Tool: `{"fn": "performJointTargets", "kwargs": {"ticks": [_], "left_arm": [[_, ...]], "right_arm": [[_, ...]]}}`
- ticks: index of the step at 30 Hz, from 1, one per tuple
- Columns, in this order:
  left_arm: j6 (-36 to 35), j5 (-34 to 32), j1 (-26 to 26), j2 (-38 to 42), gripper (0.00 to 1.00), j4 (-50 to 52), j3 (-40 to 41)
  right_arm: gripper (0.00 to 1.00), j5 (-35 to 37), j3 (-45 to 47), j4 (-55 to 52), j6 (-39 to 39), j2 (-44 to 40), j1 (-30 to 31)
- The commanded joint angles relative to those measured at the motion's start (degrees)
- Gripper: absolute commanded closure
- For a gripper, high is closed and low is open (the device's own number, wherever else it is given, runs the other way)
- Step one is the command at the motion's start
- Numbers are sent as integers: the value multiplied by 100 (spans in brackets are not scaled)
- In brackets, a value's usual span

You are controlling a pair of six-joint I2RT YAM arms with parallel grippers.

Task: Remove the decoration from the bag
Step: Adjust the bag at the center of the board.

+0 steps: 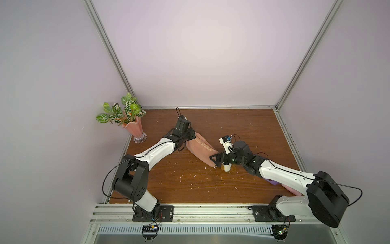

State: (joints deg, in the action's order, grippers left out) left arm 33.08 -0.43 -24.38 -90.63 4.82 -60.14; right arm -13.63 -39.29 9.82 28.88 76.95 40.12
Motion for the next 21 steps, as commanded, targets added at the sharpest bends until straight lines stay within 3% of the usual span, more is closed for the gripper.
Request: {"fn": "performJointTargets", "kwargs": {"ticks": [1, 5, 14, 18, 21], "left_arm": [[-18, -39, 10, 189, 73, -27, 193], [87, -177, 46, 491, 82, 8, 465], [337, -747, 144, 1237, 84, 220, 987], [329, -781, 237, 1321, 70, 228, 1042], [295, -830, 266, 1326, 34, 271, 980]], "right_arm": [[1, -311, -256, 557, 266, 219, 23], [1, -355, -494, 728, 330, 515, 29], [1, -426, -1153, 861, 366, 1176, 28], [1, -139, -1213, 844, 303, 1195, 24], [0, 398, -1191, 759, 265, 1032, 7]]}}
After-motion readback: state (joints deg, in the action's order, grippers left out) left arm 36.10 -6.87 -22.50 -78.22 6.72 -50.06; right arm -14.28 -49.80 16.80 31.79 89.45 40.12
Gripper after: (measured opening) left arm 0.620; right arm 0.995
